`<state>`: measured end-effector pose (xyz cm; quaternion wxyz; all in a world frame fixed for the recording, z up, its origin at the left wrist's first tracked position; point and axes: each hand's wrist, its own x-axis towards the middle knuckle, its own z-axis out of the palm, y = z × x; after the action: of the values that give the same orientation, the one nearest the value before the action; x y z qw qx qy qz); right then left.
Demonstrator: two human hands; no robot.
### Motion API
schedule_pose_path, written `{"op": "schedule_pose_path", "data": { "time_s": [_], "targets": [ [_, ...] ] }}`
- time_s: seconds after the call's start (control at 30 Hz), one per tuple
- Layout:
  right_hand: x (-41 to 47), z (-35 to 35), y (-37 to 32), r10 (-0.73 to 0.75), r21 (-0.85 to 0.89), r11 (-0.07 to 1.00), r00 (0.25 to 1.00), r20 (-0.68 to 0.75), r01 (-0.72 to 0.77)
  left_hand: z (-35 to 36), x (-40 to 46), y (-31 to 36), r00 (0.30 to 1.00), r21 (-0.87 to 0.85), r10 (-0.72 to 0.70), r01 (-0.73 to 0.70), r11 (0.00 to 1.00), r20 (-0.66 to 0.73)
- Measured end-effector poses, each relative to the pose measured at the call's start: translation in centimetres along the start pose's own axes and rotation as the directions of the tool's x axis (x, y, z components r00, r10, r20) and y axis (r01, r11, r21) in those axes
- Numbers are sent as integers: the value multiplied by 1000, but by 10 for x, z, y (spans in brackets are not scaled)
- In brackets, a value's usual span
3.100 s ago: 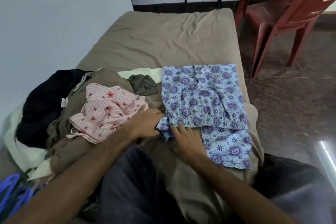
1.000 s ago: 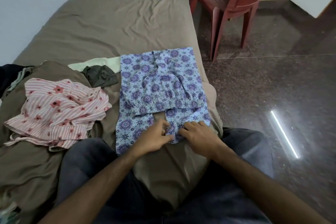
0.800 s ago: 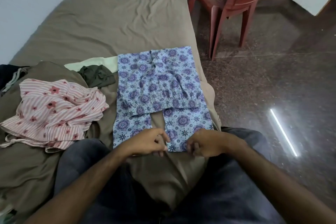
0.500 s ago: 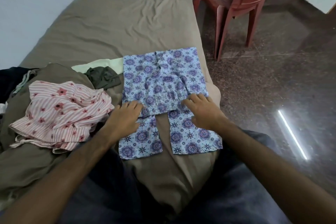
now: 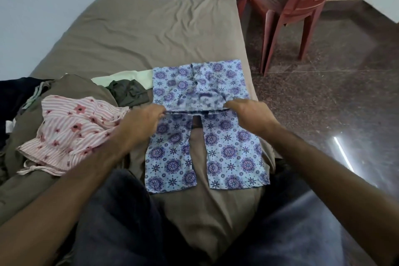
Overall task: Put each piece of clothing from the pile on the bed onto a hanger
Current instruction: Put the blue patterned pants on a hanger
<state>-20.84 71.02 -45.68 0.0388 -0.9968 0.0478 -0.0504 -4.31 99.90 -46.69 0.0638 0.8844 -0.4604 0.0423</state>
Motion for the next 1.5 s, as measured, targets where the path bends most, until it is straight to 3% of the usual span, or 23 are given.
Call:
{"op": "schedule_pose_path", "data": {
  "time_s": [0.1, 0.2, 0.27, 0.4, 0.47, 0.53, 0.63, 0.73, 0.8, 0.9, 1.0, 1.1, 1.17, 1.23, 1.33, 1.4, 1.5],
  "targets": [
    [-4, -20, 3, -117, -34, 993, 987, -114, 114, -11, -7, -6, 977, 93, 190, -181, 979, -95],
    [-17, -17, 6, -223, -40, 975, 969, -107, 220, -10, -23, -1, 937, 192, 349, -348, 918, 28],
    [-28, -3, 4, -240, -32, 970, 971, 17, 240, -3, -32, 9, 905, 216, 399, -423, 880, 148],
    [-45, 24, 4, -209, 36, 977, 903, 376, 211, 14, -37, 37, 831, 234, 259, -413, 880, 493],
    [-41, 21, 3, -188, 50, 981, 855, 483, 187, 11, -38, 42, 817, 191, 194, -345, 919, 544],
    [-31, 11, -5, -187, 39, 980, 831, 523, 196, -2, -45, 42, 844, 107, 176, -264, 958, 507],
    [-12, 3, -43, -263, 77, 964, 874, 408, 254, -33, -76, 26, 970, 116, 163, -186, 976, 181],
    [9, 4, -117, -373, 307, 900, 912, 173, 310, -67, -143, -8, 985, 67, -59, 71, 995, -160],
    [21, 5, -173, -442, 400, 825, 897, 18, 399, -85, -204, -28, 939, 41, -226, 244, 969, -258],
    [31, 4, -262, -576, 501, 676, 812, -97, 540, -101, -303, -50, 850, 52, -473, 496, 867, -230],
    [19, 1, -345, -699, 542, 543, 703, -133, 641, -101, -397, -53, 678, 45, -716, 731, 681, -166],
    [-10, 10, -410, -842, 523, 457, 540, -8, 719, -80, -456, -40, 478, 27, -878, 878, 478, 4],
    [-30, 21, -441, -881, 452, 465, 449, 150, 761, -59, -472, -29, 402, 46, -906, 910, 411, 135],
    [-45, 33, -458, -882, 452, 470, 393, 259, 758, -40, -475, -21, 350, 87, -918, 925, 370, 184],
    [-54, 49, -467, -844, 418, 523, 386, 372, 742, -22, -474, -16, 301, 84, -941, 945, 316, 154],
    [-53, 56, -471, -807, 366, 563, 400, 434, 741, -20, -475, -18, 309, 74, -944, 945, 318, 111],
    [-55, 63, -486, -756, 463, 649, 445, 480, 603, -28, -482, -23, 382, 12, -924, 924, 382, -8]
  ]
}}
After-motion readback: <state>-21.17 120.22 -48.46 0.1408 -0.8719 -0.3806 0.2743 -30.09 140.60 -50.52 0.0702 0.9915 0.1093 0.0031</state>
